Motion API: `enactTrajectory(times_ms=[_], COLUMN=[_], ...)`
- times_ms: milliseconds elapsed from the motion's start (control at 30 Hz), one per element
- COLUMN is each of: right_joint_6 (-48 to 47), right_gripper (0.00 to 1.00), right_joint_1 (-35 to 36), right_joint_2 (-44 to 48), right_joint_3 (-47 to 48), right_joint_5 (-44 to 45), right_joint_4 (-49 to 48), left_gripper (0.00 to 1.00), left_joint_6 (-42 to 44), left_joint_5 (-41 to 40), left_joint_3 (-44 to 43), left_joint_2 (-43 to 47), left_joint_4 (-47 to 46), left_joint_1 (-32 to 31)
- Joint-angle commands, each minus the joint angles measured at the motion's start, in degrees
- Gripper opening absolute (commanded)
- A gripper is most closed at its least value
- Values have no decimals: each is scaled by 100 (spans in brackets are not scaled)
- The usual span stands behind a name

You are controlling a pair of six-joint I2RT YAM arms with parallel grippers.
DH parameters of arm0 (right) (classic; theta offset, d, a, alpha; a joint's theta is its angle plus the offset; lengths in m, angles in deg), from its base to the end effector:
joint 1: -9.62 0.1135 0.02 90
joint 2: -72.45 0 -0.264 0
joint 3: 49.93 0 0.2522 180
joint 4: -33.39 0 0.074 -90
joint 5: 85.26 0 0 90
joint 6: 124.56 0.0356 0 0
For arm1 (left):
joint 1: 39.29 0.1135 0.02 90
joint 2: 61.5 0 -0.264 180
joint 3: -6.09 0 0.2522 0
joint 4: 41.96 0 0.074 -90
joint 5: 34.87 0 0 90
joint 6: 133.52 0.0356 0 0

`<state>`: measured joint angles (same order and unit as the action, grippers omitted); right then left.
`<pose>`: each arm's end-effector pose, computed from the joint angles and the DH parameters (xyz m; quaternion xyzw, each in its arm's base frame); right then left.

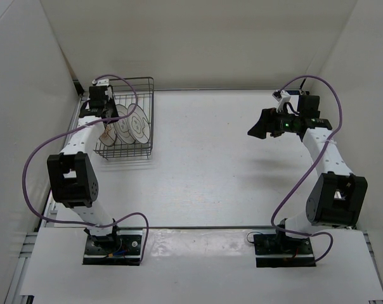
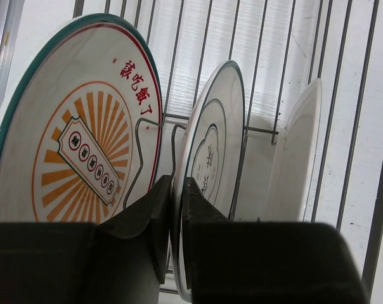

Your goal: Unload the plates from the dish rack

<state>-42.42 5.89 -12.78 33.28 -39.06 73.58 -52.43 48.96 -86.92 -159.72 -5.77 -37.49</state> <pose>0.3248 0.0035 0.3007 -0.1816 0.8423 0.3013 0.4083 0.3906 0.0161 0.2795 -0.1070 0.9040 0.0235 0.4132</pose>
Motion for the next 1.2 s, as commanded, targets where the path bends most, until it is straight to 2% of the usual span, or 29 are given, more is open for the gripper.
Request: enactTrajectory(times_ms=[0, 200, 467, 767, 1000, 1167], right_joint_6=[56, 56, 39, 21, -32, -75], right_gripper=[90, 90, 90, 90, 90, 90], right_joint_1=[-5, -5, -5, -5, 4, 4], right_joint_2=[-28, -81, -108, -178, -222, -248], right_joint_3=[280, 332, 341, 376, 376, 324], right_joint_5=[-33, -51, -77, -191, -341, -543], right_joint_4=[72, 64, 125, 116, 107, 72], left_gripper=[19, 11, 8, 6, 3, 1], left_joint_6=[117, 555, 1532, 2472, 2139, 1375], left_joint_5=[-24, -278, -867, -1667, -1624, -685], left_joint_3=[-346, -671, -1233, -1594, -2191, -2526], left_joint_2=[65, 74, 144, 513, 838, 944], left_joint_4=[-99, -108, -169, -678, -899, -820], left_joint_1=[-92, -337, -734, -1006, -1051, -1059])
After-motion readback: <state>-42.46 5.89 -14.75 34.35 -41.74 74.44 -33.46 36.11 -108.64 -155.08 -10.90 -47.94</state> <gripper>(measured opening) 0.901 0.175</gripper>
